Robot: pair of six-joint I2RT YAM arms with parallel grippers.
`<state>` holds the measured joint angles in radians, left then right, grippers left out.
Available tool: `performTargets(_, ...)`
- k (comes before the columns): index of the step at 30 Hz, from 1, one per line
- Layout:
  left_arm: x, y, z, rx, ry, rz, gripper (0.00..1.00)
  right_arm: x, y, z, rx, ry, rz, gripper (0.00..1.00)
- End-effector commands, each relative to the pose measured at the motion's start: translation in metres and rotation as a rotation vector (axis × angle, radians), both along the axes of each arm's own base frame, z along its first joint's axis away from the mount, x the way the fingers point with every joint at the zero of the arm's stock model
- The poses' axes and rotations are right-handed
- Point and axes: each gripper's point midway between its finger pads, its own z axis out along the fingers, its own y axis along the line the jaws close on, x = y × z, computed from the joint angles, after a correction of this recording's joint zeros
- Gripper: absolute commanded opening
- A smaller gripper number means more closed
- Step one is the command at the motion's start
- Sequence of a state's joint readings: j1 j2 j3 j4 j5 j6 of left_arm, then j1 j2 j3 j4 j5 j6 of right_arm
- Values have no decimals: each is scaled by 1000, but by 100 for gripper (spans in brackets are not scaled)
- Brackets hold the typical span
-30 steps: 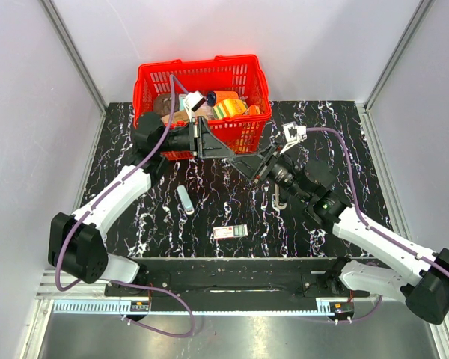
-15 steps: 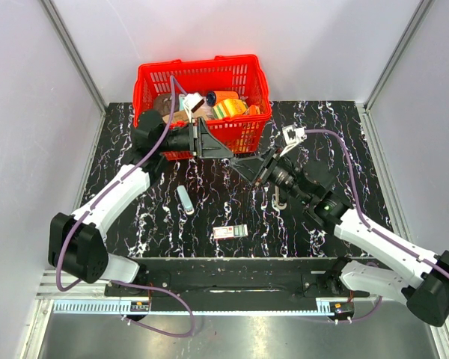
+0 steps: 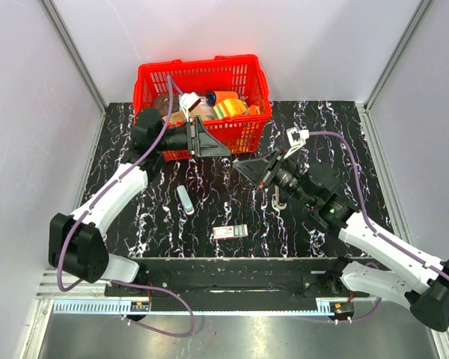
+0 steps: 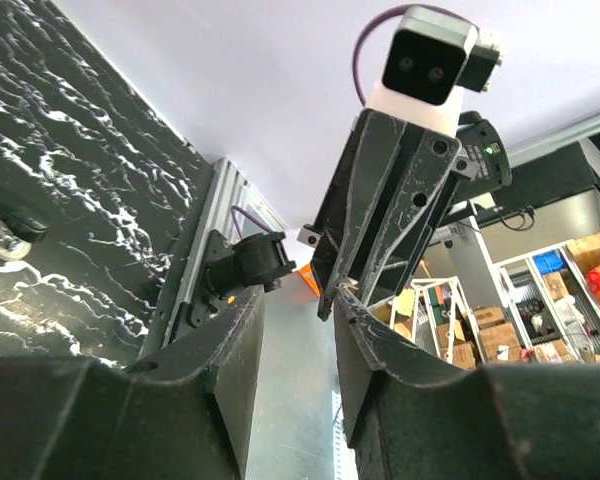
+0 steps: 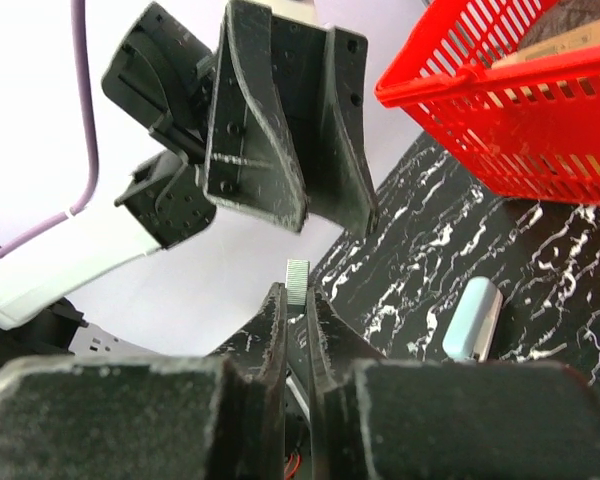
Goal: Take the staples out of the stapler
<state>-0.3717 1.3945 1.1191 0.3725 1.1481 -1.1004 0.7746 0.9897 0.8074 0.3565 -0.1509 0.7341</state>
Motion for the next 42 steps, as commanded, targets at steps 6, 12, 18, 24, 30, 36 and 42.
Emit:
performTargets(6, 51, 22, -50, 257, -181, 177, 39, -15, -9, -96, -306, 263, 38, 9)
performTargets(12, 54, 30, -98, 400, -200, 168, 39, -30, -32, -161, -500, 431, 14, 7)
performTargets(18, 56, 39, -106, 475, -263, 209, 39, -28, -56, -224, -735, 572, -65, 5)
performTargets(24, 52, 44, -126, 578, -294, 217, 39, -17, -52, -275, -884, 669, -66, 4)
performTargets(30, 49, 50, -141, 633, -298, 211, 38, -2, -55, -301, -1009, 695, -103, 7)
performTargets(36, 47, 52, -152, 672, -294, 209, 38, 13, -58, -309, -1085, 674, -140, 8)
performTargets(42, 47, 52, -160, 718, -316, 209, 38, 19, -72, -325, -1223, 674, -167, 10)
